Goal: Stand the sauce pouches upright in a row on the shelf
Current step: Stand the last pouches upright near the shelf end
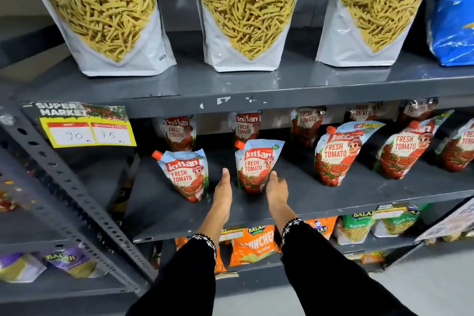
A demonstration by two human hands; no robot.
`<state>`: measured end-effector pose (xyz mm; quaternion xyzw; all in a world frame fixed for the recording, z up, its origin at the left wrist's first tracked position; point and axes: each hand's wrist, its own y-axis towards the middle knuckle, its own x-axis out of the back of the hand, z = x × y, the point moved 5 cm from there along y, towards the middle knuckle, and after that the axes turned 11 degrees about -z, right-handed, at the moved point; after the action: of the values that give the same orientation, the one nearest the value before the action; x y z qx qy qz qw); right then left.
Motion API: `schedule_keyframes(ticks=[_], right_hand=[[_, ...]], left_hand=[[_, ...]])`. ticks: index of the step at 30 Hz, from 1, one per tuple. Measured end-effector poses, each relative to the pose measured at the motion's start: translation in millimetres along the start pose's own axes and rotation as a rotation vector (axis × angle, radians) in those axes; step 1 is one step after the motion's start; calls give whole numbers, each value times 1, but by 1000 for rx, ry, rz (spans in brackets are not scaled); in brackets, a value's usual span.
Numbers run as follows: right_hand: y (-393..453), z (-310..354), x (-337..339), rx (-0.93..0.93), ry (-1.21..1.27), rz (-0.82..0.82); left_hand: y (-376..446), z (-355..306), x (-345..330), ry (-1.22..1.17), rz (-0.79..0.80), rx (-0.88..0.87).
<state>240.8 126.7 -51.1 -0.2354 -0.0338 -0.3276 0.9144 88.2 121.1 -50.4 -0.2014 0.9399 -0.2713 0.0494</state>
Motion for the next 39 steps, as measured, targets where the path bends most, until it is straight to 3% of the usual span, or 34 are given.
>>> schedule_keyframes(ticks=[5, 9, 13, 15, 21, 39], right_hand=[[-21, -21, -15, -6, -109, 2], [-58, -27, -54, -60, -41, 296], [-96, -17, -90, -96, -4, 492], [-113, -8, -102, -161, 138, 536], [-133, -8, -118, -195, 215, 474], [-161, -13, -152, -214, 256, 501]], left_hand=[[-2, 15, 37, -25, -181, -8], [-3, 14, 95, 31, -425, -41], [2, -7, 117, -171, -296, -35], [1, -22, 125, -240, -226, -16], [0, -38, 140, -267, -67, 0], [6, -44, 183, -189, -68, -57]])
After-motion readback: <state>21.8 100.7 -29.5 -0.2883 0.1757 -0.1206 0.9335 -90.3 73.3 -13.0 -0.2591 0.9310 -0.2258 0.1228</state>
